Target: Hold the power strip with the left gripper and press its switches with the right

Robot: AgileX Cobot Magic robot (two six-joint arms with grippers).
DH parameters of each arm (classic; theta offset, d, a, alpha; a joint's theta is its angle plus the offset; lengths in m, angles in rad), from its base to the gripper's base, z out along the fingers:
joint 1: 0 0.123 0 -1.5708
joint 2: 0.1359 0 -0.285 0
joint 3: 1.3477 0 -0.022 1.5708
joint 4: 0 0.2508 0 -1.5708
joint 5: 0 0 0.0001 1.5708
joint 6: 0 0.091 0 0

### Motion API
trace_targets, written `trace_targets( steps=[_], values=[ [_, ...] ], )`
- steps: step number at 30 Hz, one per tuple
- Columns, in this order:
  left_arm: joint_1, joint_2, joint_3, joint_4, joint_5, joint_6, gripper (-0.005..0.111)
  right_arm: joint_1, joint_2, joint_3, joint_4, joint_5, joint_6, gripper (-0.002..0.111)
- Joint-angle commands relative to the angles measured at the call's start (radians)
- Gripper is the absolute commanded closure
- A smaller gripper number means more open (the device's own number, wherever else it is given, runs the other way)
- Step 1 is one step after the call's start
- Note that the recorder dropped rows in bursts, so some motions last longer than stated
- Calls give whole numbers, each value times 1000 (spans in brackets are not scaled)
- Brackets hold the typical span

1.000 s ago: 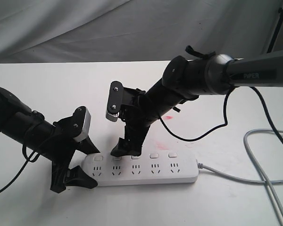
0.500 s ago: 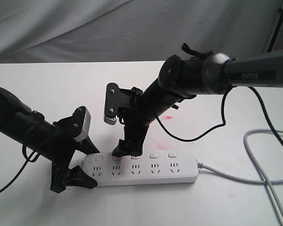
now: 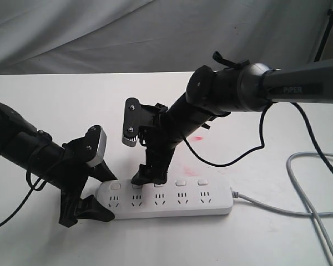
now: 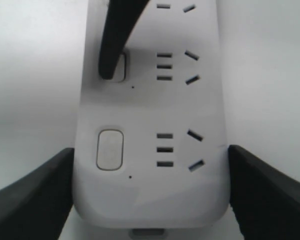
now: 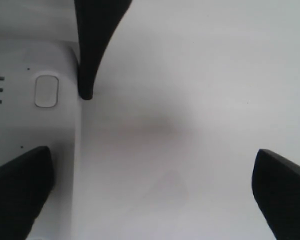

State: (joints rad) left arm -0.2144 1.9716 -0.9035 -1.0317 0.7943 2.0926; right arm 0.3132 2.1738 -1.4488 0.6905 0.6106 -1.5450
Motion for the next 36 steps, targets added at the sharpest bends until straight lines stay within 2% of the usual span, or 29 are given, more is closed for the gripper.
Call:
trace_targets(
  steps=[1,13,36],
  values=[
    [-6,-3,5,-6,-40,2,107,14,41,16,-48,-19,-18,3],
    [-6,-3,5,-6,-40,2,107,14,-75,16,52,48,-8,3],
    [-6,-3,5,-6,-40,2,107,-10,-98,16,-4,58,55,3]
  ],
)
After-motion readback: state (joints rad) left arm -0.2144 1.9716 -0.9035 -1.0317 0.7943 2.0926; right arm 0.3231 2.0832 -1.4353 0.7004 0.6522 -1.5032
